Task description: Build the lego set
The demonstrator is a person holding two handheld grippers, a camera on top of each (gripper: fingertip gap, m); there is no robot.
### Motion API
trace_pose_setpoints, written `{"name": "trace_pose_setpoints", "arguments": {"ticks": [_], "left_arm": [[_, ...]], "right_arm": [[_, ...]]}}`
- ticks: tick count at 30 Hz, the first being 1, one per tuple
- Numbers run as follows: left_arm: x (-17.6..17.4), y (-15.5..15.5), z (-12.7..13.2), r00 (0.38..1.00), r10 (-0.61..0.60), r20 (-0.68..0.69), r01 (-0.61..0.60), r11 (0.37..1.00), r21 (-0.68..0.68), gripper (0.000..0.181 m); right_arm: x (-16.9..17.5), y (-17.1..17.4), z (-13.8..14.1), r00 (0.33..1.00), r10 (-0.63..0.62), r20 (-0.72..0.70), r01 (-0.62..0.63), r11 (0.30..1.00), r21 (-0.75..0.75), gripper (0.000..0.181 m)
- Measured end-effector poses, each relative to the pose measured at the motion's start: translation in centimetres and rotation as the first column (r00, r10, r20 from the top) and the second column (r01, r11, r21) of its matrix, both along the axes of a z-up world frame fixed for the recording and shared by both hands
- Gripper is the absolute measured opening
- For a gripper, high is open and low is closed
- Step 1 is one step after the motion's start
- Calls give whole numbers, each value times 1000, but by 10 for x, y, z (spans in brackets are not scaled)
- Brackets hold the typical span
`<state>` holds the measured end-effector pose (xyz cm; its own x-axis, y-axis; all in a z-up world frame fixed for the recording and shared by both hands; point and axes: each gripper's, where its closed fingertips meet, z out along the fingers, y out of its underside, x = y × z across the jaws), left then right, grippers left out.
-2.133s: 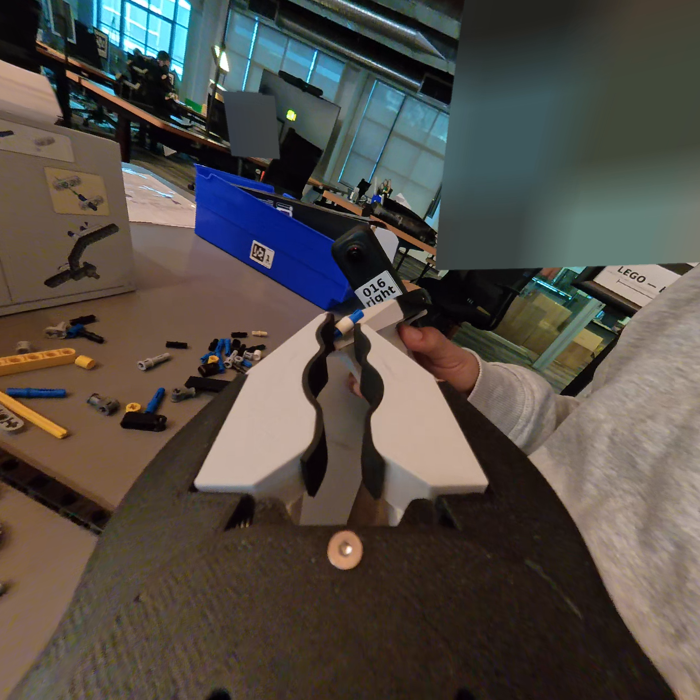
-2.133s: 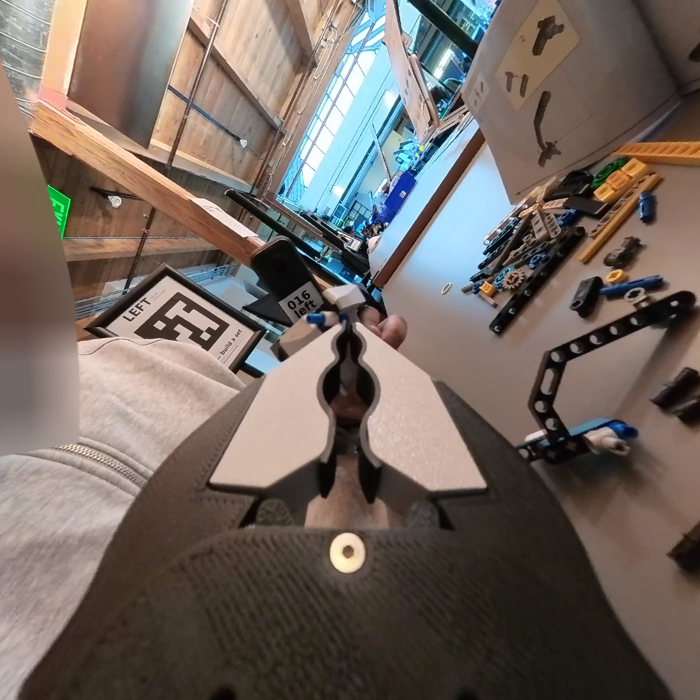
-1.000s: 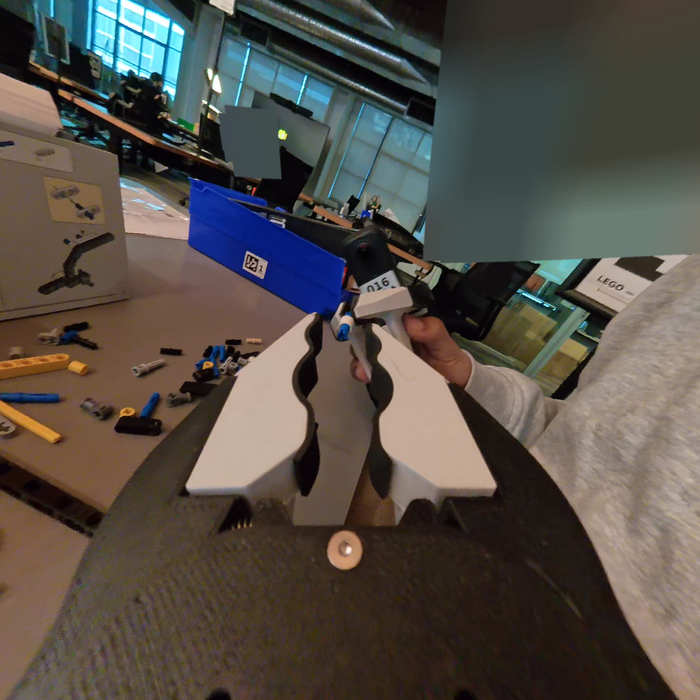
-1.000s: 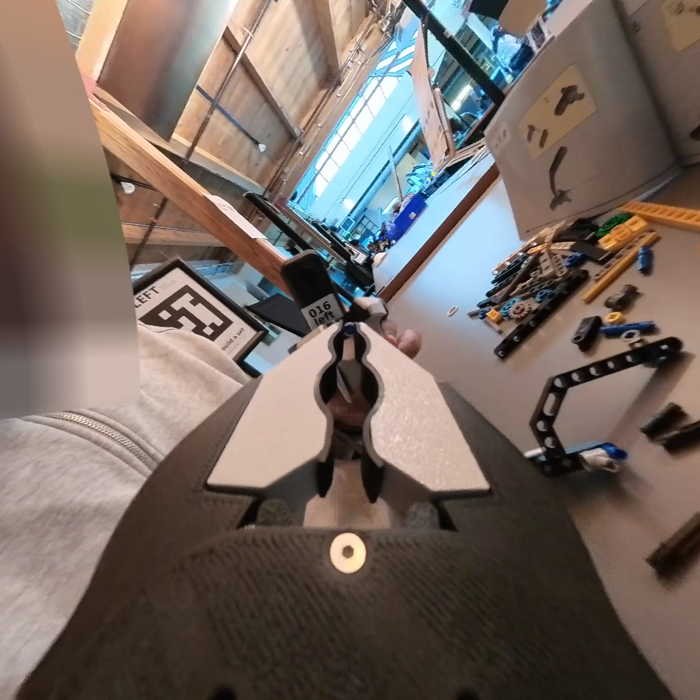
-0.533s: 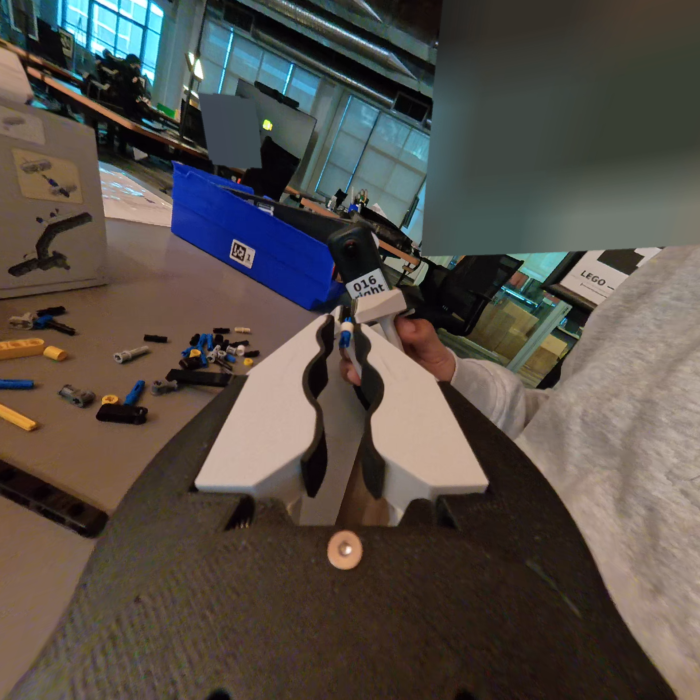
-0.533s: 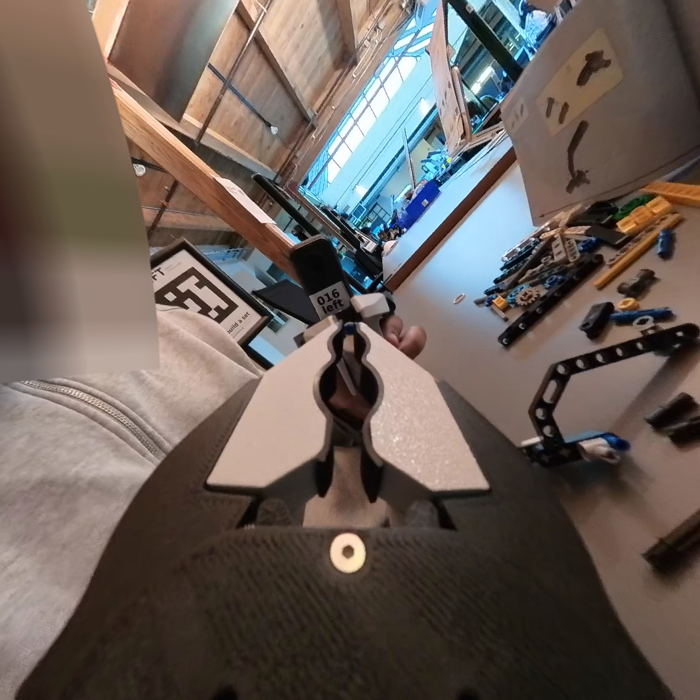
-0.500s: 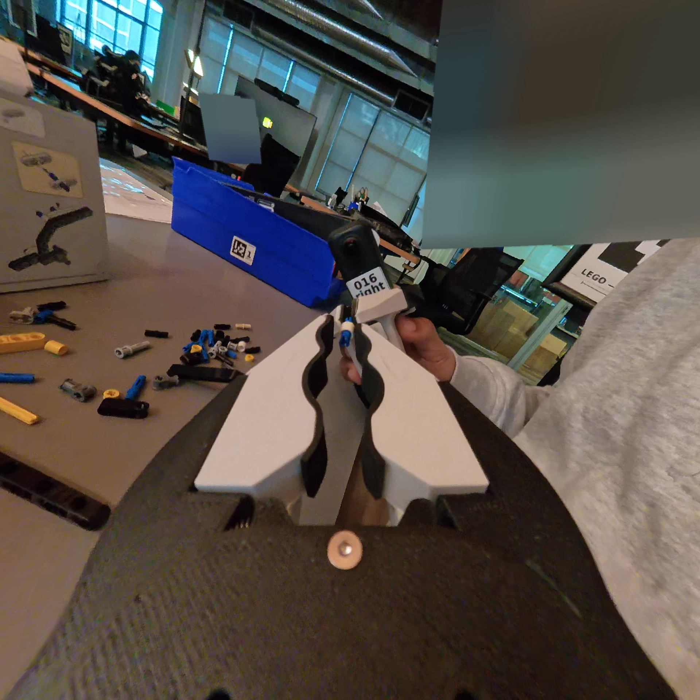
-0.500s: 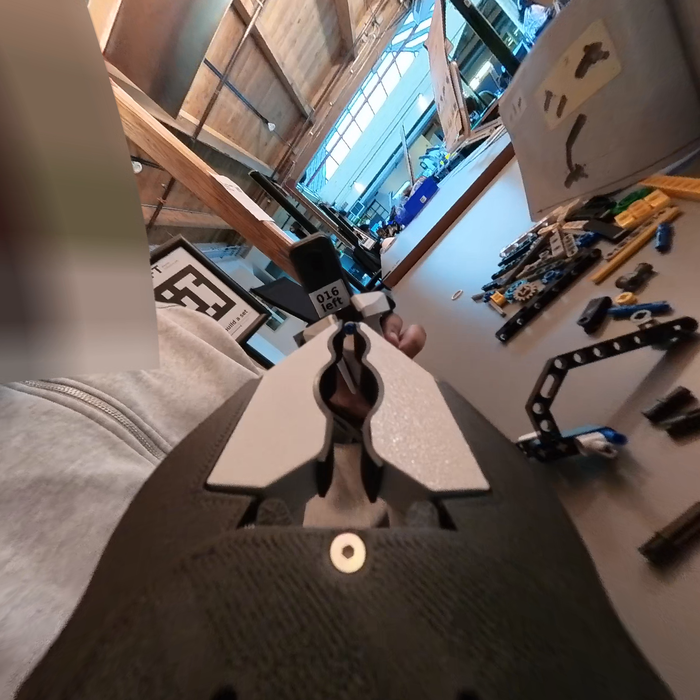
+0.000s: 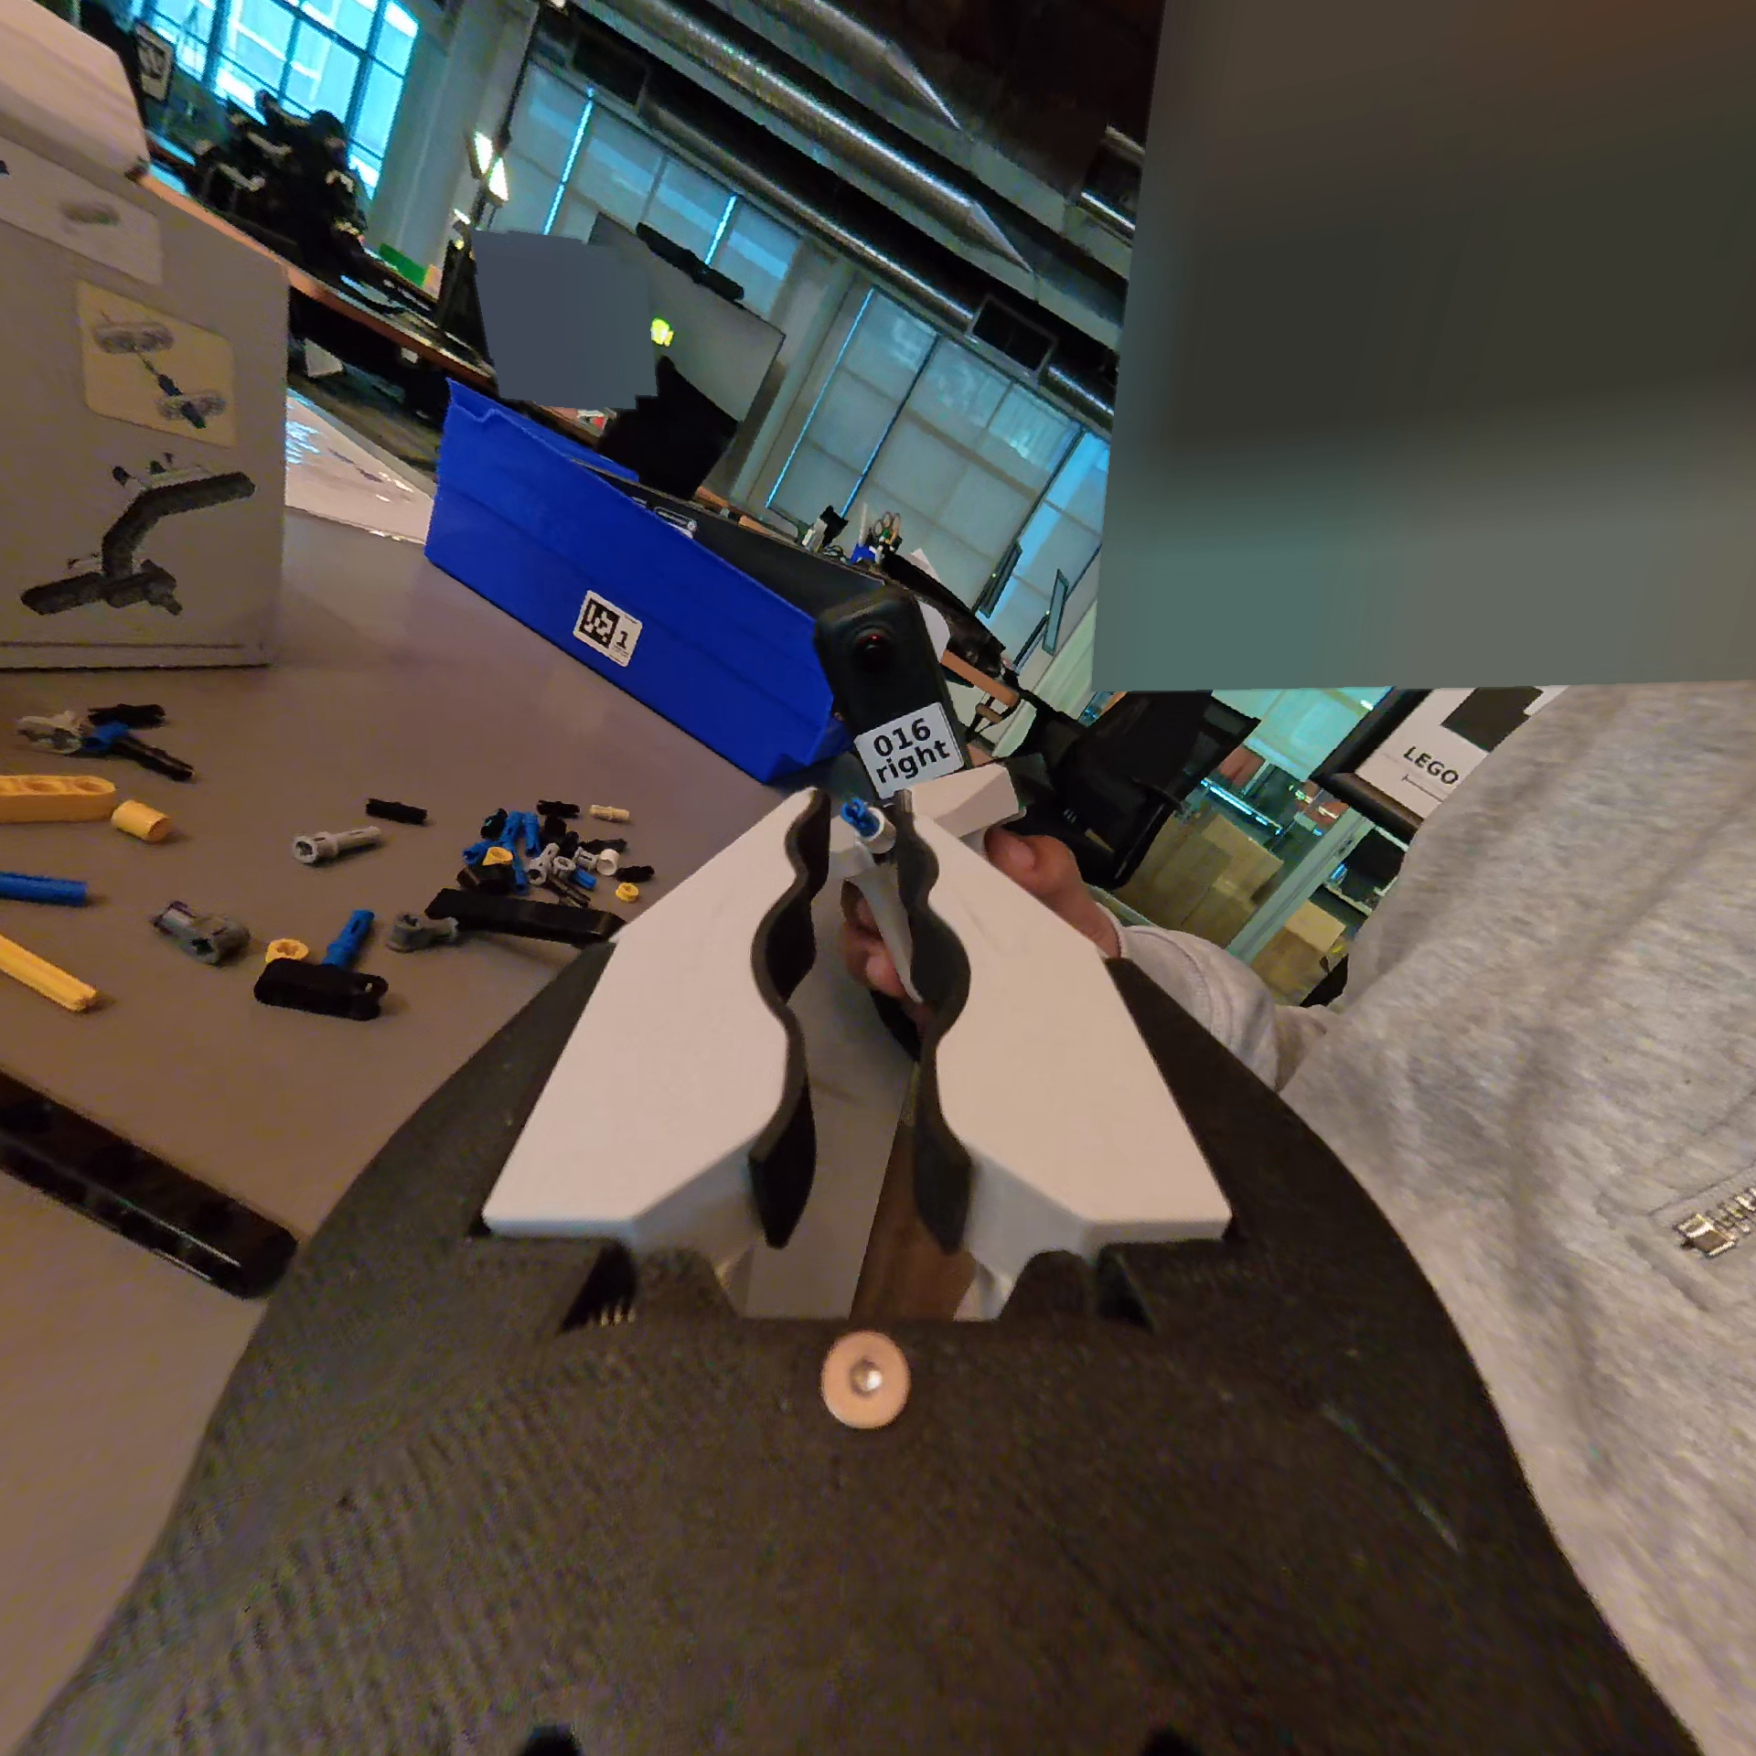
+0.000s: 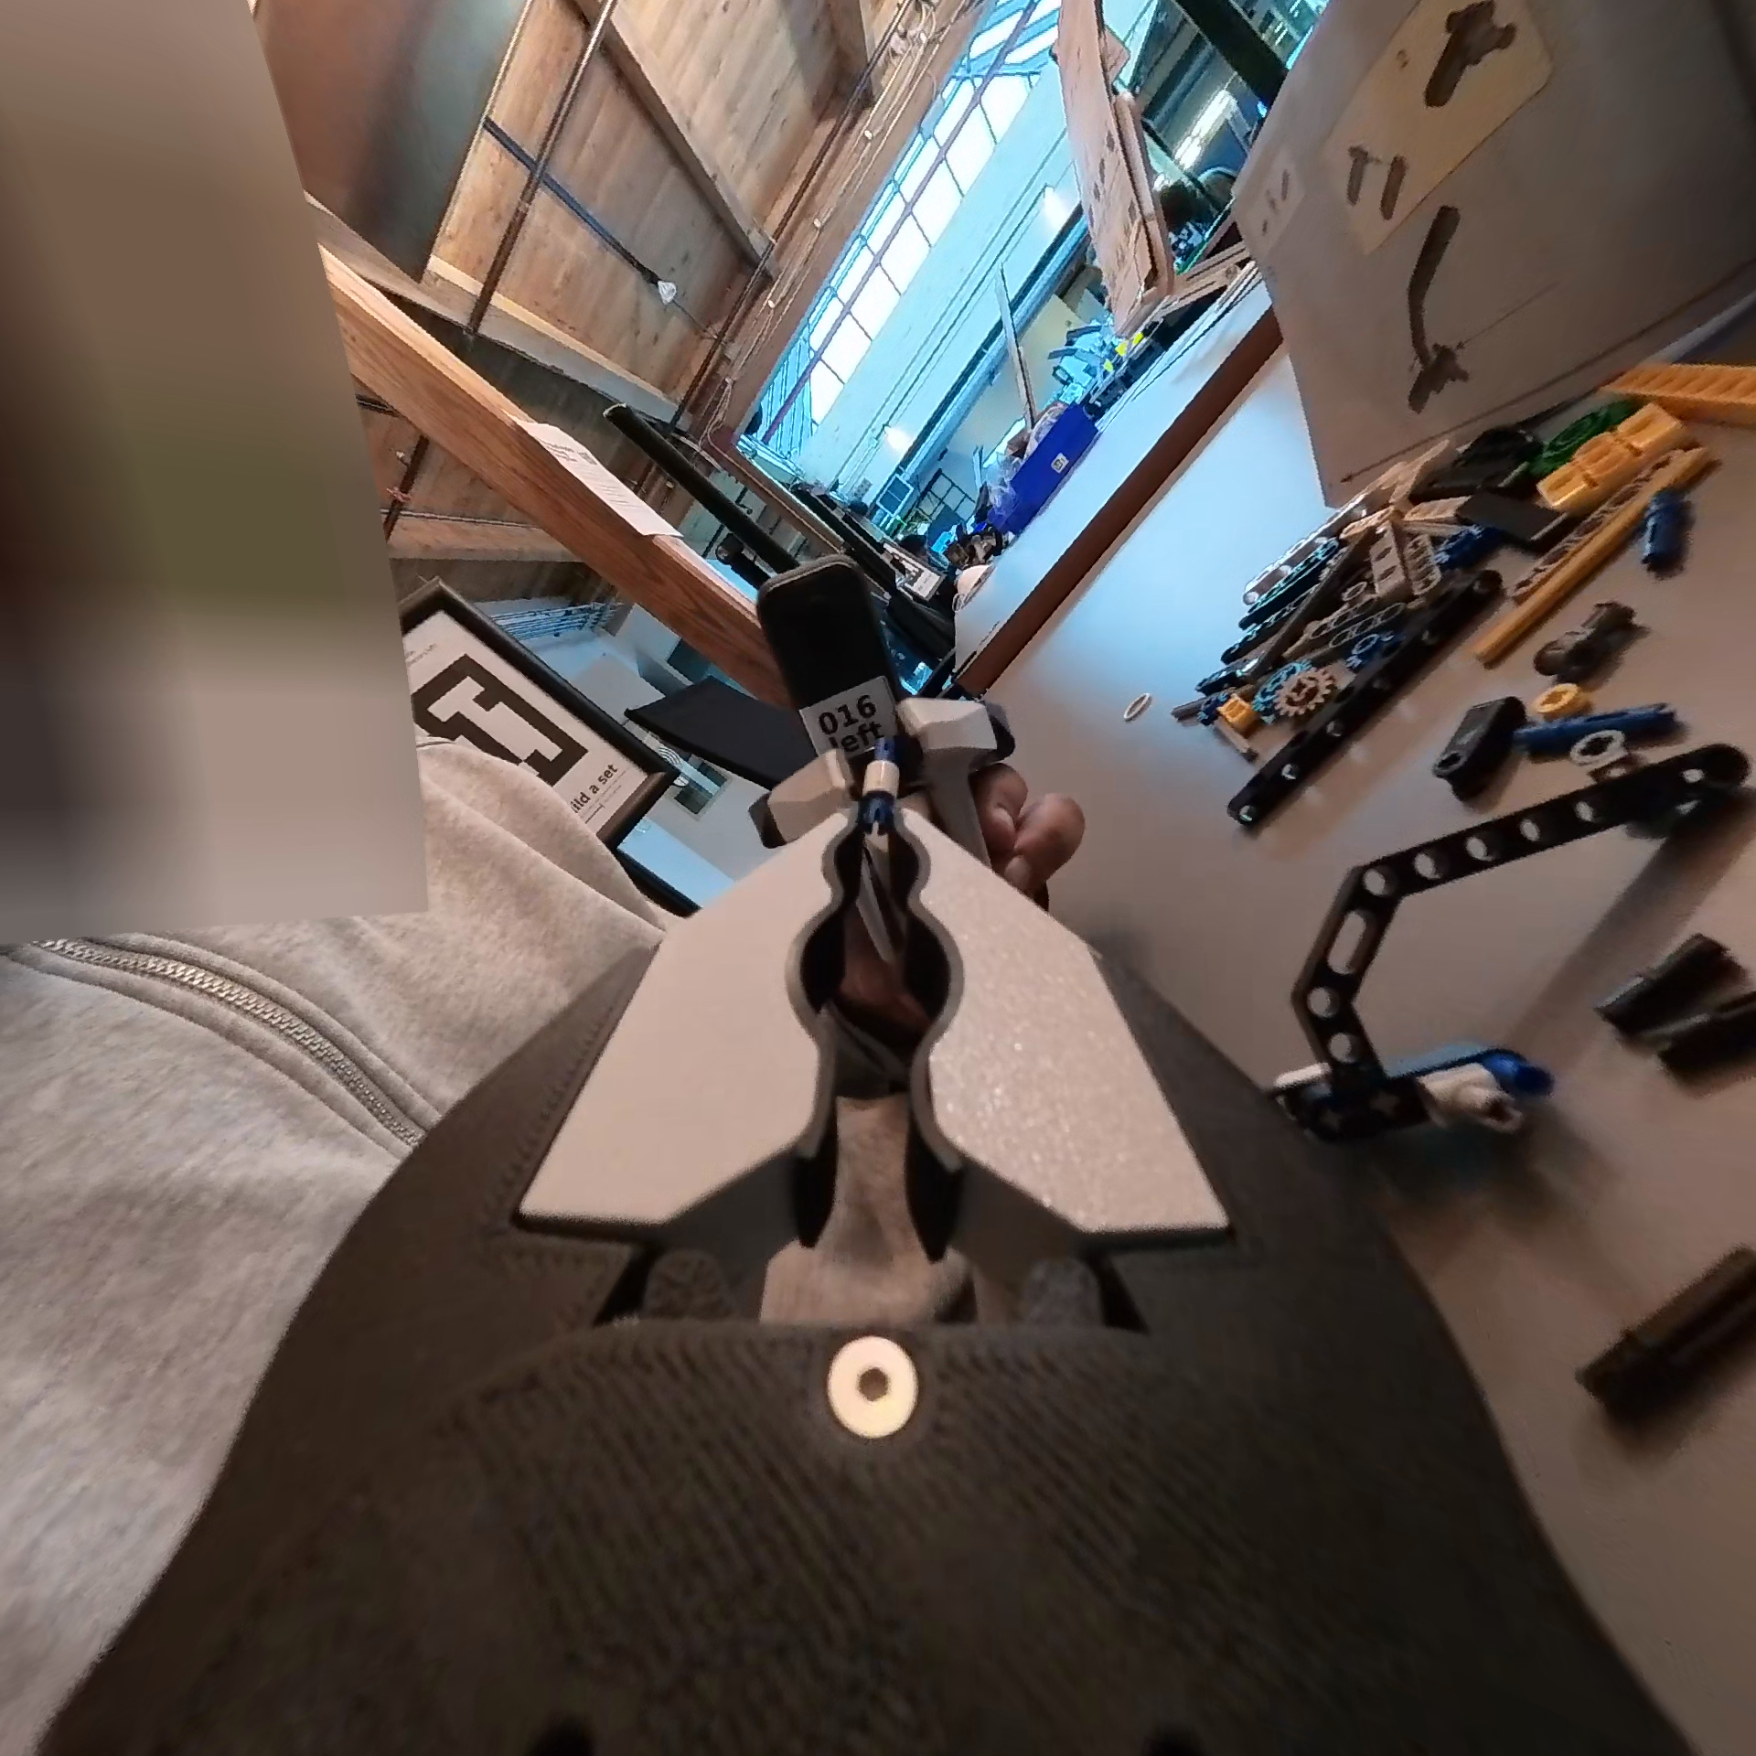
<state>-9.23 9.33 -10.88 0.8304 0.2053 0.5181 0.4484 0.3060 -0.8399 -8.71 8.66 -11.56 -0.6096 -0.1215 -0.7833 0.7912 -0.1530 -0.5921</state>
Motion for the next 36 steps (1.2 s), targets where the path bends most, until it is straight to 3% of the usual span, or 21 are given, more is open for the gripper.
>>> {"name": "trace_pose_setpoints", "arguments": {"ticks": [21, 32, 36], "left_arm": [[-4, -3, 1, 1000, 16, 21, -16, 1000, 26, 12], [-4, -3, 1, 999, 7, 35, -8, 1000, 28, 14], [5, 3, -3, 992, -103, 77, 102, 995, 21, 17]], "right_arm": [[-15, 11, 6, 995, -82, 53, 85, 995, -58, 1], [-12, 10, 7, 997, -68, 48, 70, 996, -56, 2], [-8, 12, 7, 995, -72, -64, 73, 997, 12, 1]]}}
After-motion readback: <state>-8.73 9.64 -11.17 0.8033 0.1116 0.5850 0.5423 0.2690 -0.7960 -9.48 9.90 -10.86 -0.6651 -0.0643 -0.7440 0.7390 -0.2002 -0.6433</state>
